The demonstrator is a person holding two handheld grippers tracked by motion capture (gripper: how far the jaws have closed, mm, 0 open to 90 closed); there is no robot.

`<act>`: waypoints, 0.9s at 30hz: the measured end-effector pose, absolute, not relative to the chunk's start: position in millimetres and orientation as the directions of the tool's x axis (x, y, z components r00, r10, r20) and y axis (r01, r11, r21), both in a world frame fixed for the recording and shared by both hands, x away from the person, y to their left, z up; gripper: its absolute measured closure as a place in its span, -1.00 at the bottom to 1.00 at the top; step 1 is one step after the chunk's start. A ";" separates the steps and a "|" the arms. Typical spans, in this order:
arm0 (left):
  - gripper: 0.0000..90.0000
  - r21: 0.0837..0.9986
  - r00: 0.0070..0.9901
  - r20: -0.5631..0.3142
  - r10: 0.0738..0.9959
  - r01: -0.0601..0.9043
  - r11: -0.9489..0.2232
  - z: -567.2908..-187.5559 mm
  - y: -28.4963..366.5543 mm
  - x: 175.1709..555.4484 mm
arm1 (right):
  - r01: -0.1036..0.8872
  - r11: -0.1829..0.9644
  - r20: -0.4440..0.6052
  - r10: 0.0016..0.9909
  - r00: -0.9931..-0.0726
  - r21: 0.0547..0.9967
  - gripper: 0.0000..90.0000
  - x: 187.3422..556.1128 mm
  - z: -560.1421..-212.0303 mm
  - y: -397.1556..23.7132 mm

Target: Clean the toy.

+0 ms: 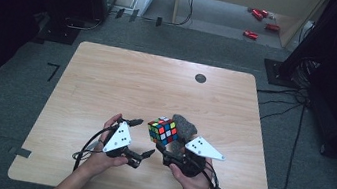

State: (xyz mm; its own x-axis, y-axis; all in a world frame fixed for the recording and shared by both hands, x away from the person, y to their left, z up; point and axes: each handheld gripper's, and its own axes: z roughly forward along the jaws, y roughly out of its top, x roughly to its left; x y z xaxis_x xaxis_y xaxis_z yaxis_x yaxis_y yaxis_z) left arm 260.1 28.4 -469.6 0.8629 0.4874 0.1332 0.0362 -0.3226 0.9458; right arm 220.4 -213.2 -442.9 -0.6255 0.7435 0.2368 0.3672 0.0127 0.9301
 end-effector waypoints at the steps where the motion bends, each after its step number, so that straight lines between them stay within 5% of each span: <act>1: -0.96 0.945 0.858 0.141 0.494 0.031 -0.324 -469.8 28.9 260.3 | 0.371 0.016 0.238 0.741 -0.627 0.928 -0.23 220.1 -443.1 -212.1; 17: -0.95 0.923 0.784 0.318 0.533 -0.127 -0.364 -476.1 16.9 249.0 | 0.459 0.036 0.307 0.696 -0.648 0.888 -0.23 221.6 -447.2 -204.9; 27: -0.34 0.888 0.752 0.423 0.504 -0.234 -0.396 -483.8 12.0 242.6 | 0.518 0.010 0.373 0.683 -0.629 0.856 -0.23 225.2 -448.2 -208.2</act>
